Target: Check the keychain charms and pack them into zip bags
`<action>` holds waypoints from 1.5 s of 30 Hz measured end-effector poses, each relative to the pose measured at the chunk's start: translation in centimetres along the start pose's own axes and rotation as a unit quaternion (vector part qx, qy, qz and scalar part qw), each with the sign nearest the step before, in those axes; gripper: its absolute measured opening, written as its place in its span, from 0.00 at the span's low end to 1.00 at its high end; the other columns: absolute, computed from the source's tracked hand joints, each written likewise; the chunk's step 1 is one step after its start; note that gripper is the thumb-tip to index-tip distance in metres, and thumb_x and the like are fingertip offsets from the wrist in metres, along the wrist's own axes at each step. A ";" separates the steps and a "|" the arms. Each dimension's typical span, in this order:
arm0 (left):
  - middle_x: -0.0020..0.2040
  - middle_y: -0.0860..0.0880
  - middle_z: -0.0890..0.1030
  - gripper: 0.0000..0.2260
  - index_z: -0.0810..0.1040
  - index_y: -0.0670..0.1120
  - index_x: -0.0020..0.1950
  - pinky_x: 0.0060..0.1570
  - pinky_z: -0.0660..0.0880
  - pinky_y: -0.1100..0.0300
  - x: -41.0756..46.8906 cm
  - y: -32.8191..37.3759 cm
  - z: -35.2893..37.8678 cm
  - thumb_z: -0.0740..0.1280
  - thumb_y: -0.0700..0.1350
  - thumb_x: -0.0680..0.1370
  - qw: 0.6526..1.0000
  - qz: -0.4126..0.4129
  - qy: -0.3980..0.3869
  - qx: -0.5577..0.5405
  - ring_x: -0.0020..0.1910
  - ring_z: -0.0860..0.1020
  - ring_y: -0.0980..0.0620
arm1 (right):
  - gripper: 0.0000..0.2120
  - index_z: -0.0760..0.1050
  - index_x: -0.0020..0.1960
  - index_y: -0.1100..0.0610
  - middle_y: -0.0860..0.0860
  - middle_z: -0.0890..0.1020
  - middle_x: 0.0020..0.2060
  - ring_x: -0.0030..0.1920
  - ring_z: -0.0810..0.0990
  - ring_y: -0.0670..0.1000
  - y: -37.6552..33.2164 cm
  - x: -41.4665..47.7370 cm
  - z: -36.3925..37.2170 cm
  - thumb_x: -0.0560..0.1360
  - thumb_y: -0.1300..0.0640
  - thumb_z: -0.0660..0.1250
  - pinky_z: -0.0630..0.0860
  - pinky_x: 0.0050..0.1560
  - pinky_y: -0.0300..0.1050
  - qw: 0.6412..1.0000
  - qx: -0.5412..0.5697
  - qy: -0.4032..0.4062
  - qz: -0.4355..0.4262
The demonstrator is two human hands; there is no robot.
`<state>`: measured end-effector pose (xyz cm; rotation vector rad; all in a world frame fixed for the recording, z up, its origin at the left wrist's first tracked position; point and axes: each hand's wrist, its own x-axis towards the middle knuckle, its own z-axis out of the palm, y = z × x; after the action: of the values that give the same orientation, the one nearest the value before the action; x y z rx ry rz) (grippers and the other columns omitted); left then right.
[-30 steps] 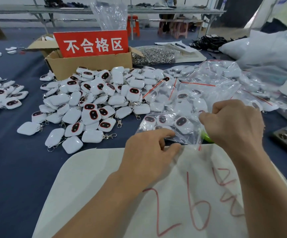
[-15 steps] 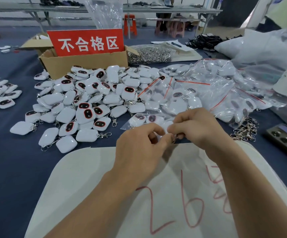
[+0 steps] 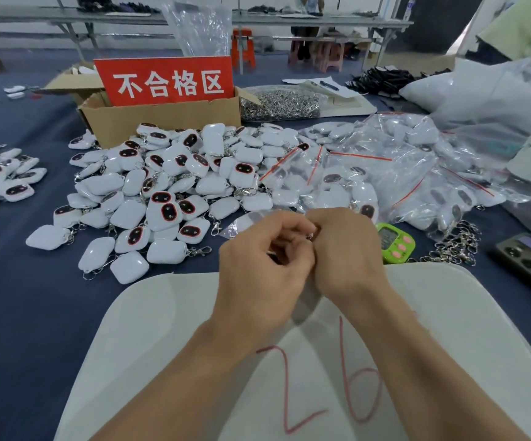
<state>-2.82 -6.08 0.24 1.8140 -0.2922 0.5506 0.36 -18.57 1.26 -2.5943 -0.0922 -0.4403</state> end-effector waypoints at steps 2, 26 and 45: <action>0.39 0.56 0.82 0.13 0.83 0.54 0.46 0.42 0.76 0.67 -0.3 0.0 0.1 0.70 0.35 0.73 0.999 0.029 -0.028 -0.009 0.38 0.80 0.53 | 0.10 0.66 0.31 0.53 0.50 0.71 0.26 0.30 0.69 0.54 -0.1 0.0 0.0 0.67 0.53 0.64 0.60 0.38 0.50 0.998 -0.062 0.010 -0.029; 0.29 0.54 0.80 0.09 0.84 0.53 0.38 0.38 0.73 0.57 3.6 -3.6 -5.3 0.64 0.48 0.73 0.959 -0.143 0.050 0.241 0.35 0.79 0.52 | 0.17 0.84 0.48 0.42 0.42 0.83 0.43 0.49 0.81 0.47 0.3 -0.3 -0.2 0.70 0.64 0.69 0.75 0.49 0.40 0.996 0.016 -0.090 0.011; 0.58 0.46 0.82 0.18 0.83 0.49 0.63 0.54 0.70 0.51 3.4 -6.1 -5.7 0.67 0.38 0.75 0.893 -0.135 0.009 0.428 0.60 0.75 0.43 | 0.29 0.83 0.60 0.38 0.39 0.81 0.50 0.49 0.76 0.39 -0.5 -0.7 1.0 0.71 0.67 0.64 0.68 0.45 0.27 0.990 0.076 -0.113 -0.028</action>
<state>1.62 1.51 -1.80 2.6423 0.2743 0.5352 -0.05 -17.61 0.46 -2.4863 -0.2672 -0.1509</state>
